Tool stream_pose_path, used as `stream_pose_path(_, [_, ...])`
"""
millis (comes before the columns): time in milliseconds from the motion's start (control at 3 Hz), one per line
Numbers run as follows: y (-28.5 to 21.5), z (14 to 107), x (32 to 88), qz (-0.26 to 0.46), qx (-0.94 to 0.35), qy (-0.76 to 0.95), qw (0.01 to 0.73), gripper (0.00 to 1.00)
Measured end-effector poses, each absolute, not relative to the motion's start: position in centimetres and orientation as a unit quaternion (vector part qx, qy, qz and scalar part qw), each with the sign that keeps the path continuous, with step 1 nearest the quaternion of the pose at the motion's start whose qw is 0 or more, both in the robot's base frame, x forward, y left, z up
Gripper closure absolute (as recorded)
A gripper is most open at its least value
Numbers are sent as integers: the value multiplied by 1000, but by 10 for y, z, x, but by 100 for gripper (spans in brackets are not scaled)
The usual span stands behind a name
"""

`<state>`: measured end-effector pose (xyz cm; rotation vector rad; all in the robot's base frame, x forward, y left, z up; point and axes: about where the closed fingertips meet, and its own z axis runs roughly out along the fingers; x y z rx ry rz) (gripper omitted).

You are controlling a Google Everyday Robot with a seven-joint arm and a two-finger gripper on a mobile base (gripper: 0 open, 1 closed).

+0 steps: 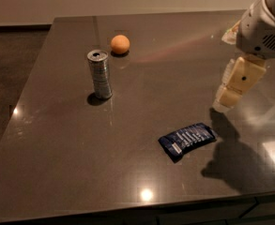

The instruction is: Knock redbull can over

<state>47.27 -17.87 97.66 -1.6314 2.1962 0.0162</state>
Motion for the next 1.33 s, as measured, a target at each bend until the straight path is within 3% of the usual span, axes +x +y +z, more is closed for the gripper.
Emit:
stream_pose_path(667, [-121, 959, 532, 9, -528, 811, 252, 0])
stream_pose_path(1333, [-47, 951, 585, 61, -504, 802, 314, 0])
